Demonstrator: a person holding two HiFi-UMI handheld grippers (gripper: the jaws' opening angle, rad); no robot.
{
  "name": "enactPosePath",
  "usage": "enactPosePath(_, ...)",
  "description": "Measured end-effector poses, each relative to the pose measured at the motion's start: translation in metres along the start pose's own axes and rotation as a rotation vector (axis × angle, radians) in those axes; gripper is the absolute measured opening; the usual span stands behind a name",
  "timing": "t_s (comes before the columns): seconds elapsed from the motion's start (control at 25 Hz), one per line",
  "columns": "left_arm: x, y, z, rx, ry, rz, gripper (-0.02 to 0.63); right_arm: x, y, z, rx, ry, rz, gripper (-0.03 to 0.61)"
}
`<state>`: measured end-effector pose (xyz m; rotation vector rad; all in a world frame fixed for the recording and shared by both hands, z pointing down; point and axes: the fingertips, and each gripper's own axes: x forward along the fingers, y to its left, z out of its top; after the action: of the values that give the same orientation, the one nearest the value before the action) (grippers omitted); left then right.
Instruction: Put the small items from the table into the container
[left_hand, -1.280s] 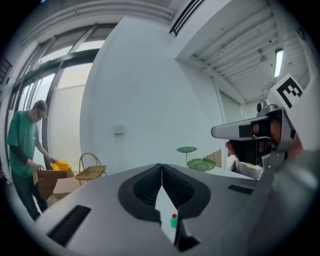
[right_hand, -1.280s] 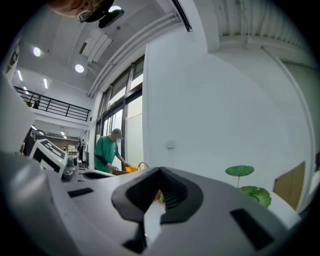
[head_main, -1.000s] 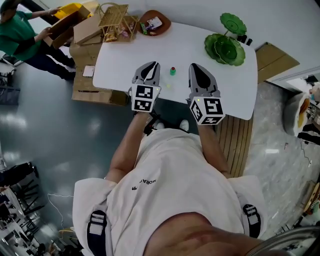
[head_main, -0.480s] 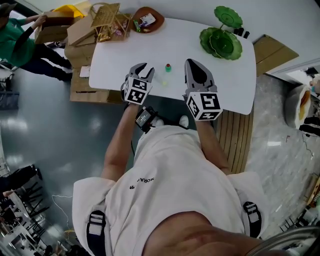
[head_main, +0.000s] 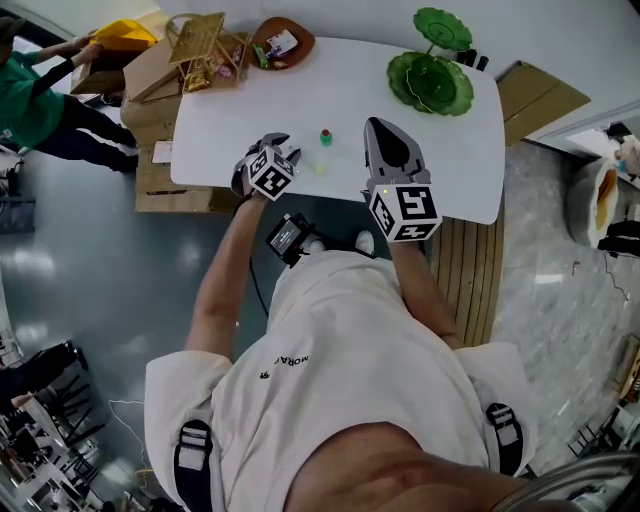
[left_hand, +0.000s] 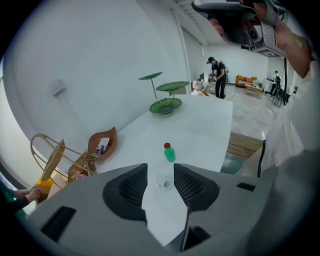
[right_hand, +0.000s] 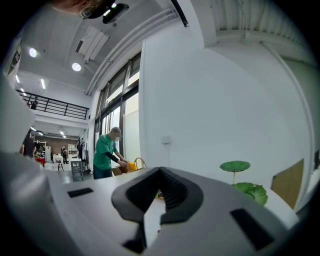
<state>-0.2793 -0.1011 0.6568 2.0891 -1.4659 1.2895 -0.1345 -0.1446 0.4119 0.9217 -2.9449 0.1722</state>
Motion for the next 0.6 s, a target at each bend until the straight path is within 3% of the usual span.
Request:
enactPosePath(0.32,0.028,-0.014,-0.013,0.158,0.138,-0.123,0.167,-0.001,0.002,0.001,-0.021,0.003,0.01,0.005)
enactPosePath(0.6,0.046,-0.021,-0.031,0.349,0.261,-0.216,0.167,0.0,0.001,0.0,-0.025,0.005,0.005,0.005)
